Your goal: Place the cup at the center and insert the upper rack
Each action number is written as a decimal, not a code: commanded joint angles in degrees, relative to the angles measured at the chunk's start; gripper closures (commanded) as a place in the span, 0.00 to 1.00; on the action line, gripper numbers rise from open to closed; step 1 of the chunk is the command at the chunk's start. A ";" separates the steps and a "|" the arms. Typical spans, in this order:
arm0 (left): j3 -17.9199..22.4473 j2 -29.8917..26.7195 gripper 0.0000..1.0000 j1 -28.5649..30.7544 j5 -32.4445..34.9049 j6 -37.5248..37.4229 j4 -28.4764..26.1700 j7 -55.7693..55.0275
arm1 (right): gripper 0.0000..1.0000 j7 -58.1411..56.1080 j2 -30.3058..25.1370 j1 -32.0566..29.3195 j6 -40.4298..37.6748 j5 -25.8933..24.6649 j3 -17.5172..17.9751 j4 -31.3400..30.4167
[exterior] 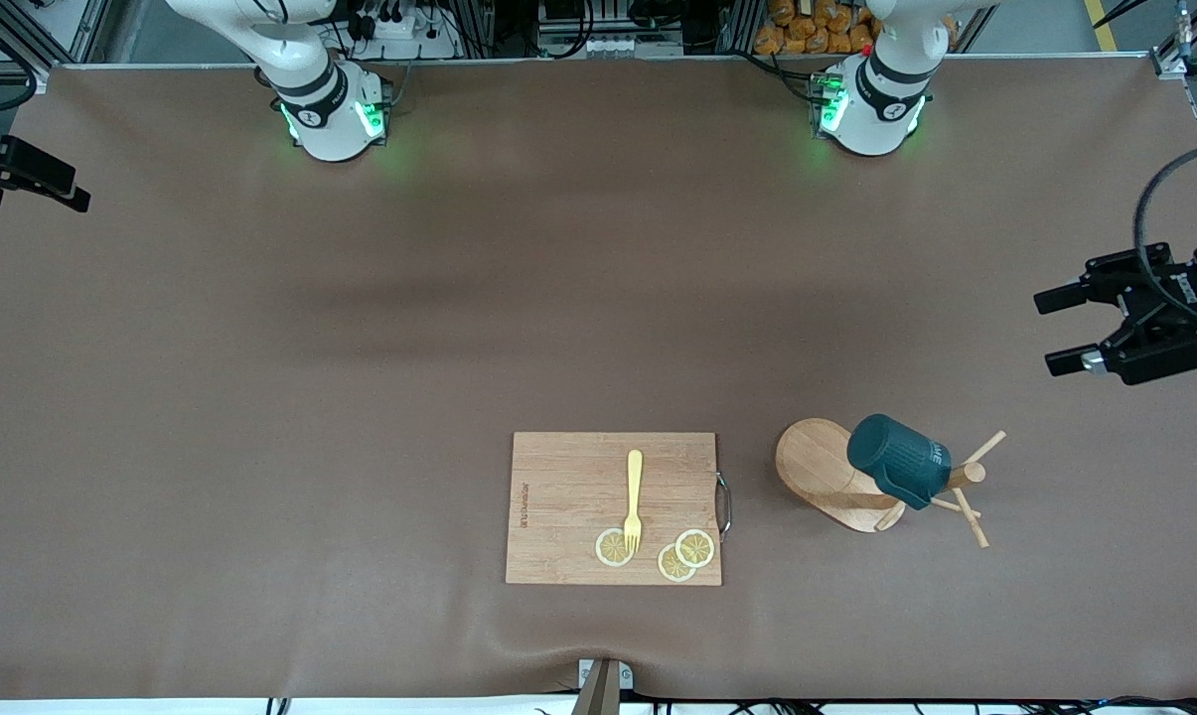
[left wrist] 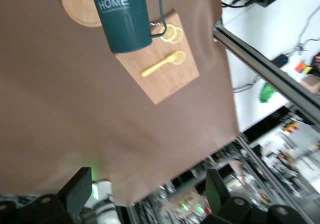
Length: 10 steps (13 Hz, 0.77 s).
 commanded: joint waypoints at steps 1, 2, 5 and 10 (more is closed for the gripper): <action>-4.93 -2.80 0.00 -0.14 10.92 -0.38 -1.27 1.86 | 0.00 0.55 -1.44 -0.71 -0.31 -0.39 0.52 -1.08; -5.82 -4.03 0.00 -0.92 15.40 -0.99 -1.70 3.96 | 0.00 0.55 -1.44 -0.71 -0.13 -0.39 0.52 -1.08; -5.22 -5.96 0.00 -4.36 28.33 -4.15 -2.93 17.20 | 0.00 0.55 -1.44 -0.71 -0.31 -0.39 0.52 -1.17; -5.13 -13.52 0.00 -4.36 41.28 -1.63 -12.49 33.51 | 0.00 0.20 -1.44 -0.89 -0.31 -0.91 0.52 -1.08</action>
